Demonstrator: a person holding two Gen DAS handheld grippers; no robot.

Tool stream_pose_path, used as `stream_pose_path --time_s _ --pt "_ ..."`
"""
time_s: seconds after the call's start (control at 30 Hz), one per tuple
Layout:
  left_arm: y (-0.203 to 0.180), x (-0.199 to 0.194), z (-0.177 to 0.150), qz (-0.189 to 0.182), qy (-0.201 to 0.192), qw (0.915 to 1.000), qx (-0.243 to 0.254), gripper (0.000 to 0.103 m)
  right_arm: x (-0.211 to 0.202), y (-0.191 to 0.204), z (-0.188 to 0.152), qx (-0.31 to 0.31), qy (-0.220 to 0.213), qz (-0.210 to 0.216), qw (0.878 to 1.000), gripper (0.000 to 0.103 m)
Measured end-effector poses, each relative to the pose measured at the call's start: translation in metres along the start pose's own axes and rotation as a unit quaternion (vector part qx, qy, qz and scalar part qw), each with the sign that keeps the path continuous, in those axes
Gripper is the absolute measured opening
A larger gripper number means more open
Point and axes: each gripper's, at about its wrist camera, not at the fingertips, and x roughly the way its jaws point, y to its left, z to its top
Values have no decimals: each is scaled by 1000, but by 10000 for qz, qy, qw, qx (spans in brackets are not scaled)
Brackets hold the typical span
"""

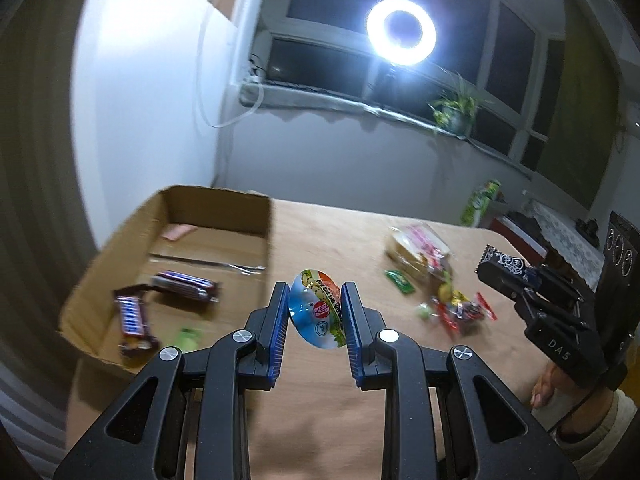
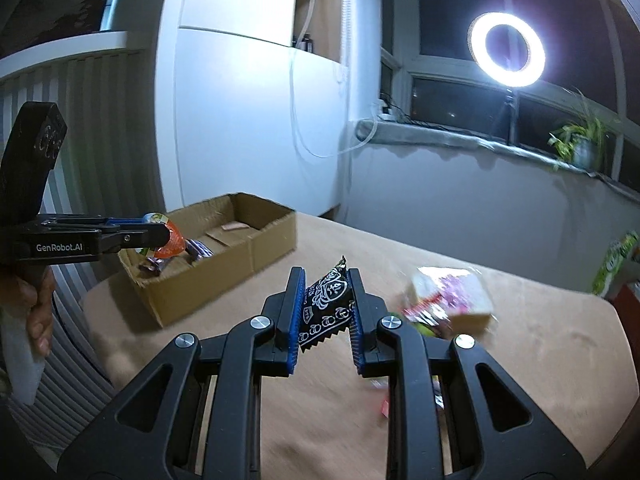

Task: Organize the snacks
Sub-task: 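Carry both snacks to the cardboard box and open both tools inside, then withdraw both tools from the box toward the remaining snacks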

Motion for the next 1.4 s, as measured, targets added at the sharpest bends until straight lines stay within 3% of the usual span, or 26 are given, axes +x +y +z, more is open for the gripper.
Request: stream_pose_path --time_s 0.3,0.53,0.6,0.63,0.67,0.7,0.73,0.77,0.8,0.97,1.13,1.4 --pt "50 -6 -1 422 -64 9987 -290 24 49 55 39 -350 -180 578 9976 21" --pt "82 4 -2 635 17 9969 -473 24 110 97 70 -599 -152 1111 9919 21" --pt "86 11 -2 653 112 9968 -453 25 131 104 73 -640 70 1255 9900 32" --pt "86 14 -3 681 178 9967 -408 25 136 106 74 -646 80 1210 9905 45" --pt "86 17 -5 762 207 9963 -347 26 136 107 74 -652 22 1154 9912 57" --pt "86 17 -6 846 208 9956 -339 29 133 107 72 -671 -46 1125 9914 63" --pt "88 17 -8 884 195 9952 -379 43 130 107 70 -697 -94 1075 9917 69" --pt "89 14 -9 905 158 9949 -418 60 127 107 67 -710 -110 1020 9922 70" --pt "90 11 -11 951 93 9943 -463 64 124 106 63 -708 -100 993 9925 70" --pt "94 4 -11 1107 25 9923 -547 65 110 100 54 -578 -29 926 9940 70" --pt "78 -10 -3 1380 -50 9900 -289 69 86 94 49 -527 -87 789 9955 78" --pt "55 -41 10 1615 -363 9862 23 72 58 70 42 -328 -78 540 9980 79"
